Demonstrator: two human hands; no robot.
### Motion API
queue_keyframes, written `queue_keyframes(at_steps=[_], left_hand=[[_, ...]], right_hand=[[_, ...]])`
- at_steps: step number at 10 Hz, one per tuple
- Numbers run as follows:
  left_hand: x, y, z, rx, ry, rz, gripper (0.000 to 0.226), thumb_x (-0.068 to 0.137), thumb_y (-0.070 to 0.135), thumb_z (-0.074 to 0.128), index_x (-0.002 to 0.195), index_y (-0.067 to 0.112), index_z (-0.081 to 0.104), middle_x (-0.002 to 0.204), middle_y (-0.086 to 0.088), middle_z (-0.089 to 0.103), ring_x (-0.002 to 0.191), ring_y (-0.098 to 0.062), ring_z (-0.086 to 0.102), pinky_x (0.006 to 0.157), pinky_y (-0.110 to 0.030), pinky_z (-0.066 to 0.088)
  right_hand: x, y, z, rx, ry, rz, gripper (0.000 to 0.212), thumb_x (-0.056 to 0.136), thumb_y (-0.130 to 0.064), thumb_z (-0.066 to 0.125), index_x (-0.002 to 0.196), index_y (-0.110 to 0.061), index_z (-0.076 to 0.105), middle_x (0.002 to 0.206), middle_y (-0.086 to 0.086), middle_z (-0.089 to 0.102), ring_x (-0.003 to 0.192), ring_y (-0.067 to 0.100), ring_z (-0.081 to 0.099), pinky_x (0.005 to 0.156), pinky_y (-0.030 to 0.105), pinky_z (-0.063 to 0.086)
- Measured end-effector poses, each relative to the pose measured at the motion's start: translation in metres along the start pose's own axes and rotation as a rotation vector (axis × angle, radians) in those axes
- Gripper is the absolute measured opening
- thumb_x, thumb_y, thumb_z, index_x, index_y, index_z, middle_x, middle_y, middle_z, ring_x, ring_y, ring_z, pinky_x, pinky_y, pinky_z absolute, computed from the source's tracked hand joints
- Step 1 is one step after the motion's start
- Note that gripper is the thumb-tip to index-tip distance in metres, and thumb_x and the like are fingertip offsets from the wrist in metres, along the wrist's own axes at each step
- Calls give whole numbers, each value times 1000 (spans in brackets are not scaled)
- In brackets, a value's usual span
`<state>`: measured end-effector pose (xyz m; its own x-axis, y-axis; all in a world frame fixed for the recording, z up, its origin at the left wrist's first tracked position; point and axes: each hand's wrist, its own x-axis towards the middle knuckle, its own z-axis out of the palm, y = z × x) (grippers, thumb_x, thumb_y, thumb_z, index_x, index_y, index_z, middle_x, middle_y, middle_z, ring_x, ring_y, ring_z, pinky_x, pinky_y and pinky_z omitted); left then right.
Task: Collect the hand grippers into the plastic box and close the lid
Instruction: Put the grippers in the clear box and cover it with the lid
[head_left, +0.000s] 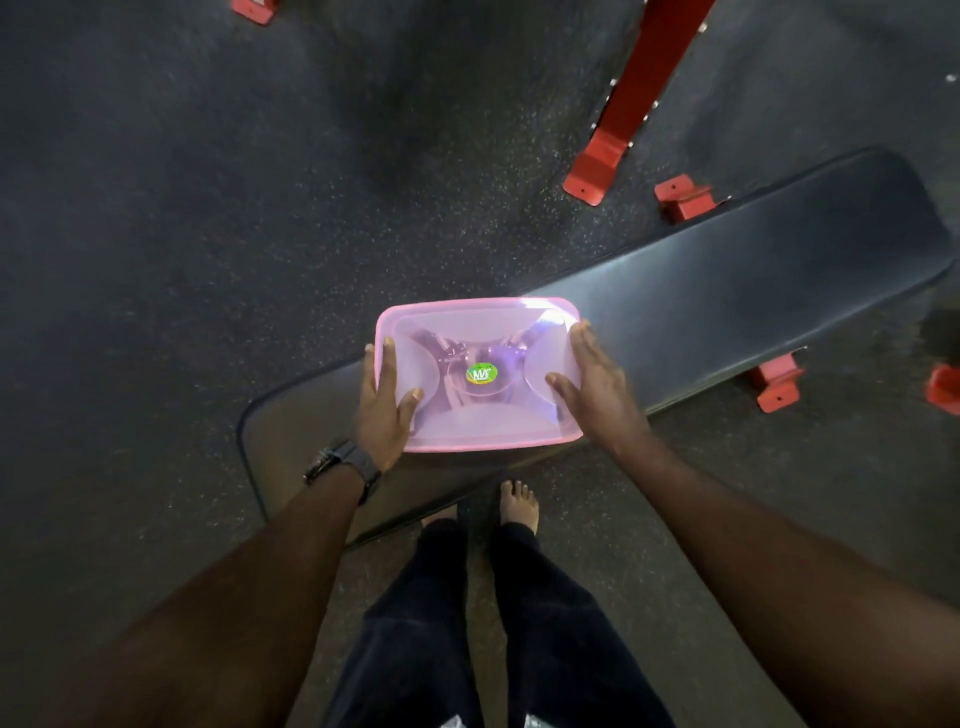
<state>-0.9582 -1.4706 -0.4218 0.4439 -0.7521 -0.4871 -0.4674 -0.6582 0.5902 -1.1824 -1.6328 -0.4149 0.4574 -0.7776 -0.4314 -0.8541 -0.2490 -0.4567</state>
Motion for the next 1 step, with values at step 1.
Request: queue_keyframes(at_steps=[1], left_hand=[[5, 0, -1, 20, -9, -16, 93, 79, 67, 23, 157, 17, 8, 165, -21, 2, 151, -39, 14, 116, -46, 25]], right_hand=[[-2, 1, -2, -1, -22, 27, 75, 98, -32, 58, 158, -9, 19, 167, 10, 19, 152, 26, 22, 120, 35, 20]])
